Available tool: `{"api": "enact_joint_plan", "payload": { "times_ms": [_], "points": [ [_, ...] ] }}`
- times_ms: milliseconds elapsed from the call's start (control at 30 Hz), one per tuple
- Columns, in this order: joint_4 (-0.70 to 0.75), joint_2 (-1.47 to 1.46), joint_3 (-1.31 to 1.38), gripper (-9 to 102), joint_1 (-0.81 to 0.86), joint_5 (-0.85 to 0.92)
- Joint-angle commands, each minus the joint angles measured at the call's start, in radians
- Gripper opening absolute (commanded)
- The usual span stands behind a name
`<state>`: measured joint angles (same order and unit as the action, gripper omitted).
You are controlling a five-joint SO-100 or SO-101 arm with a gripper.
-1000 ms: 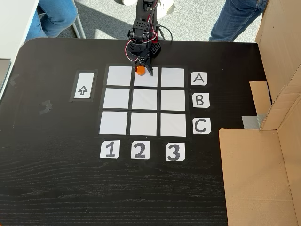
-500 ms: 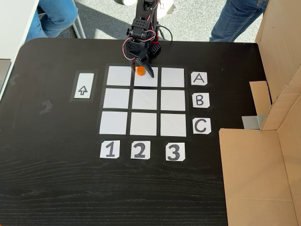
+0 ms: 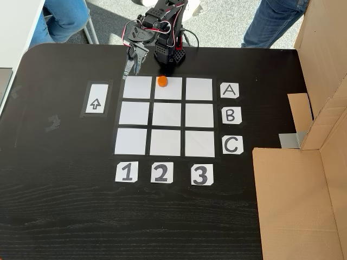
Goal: Pick up the round, orange token and place it in the grid on square A2.
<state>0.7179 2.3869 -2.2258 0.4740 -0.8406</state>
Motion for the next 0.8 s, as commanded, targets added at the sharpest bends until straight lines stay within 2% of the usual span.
{"api": "enact_joint_plan", "payload": {
  "times_ms": [0, 133, 467, 600, 767],
  "points": [
    [-0.072, 0.015, 0.121, 54, 0.083, -0.104],
    [-0.081, 0.015, 0.212, 50, 0.219, -0.202],
    [-0.089, 0.034, 0.364, 1, 0.623, -0.477],
    [-0.080, 0.054, 0.362, -1, 0.782, -0.592],
    [-0.069, 0.110, 0.293, -1, 0.954, -0.644]
  ]
}}
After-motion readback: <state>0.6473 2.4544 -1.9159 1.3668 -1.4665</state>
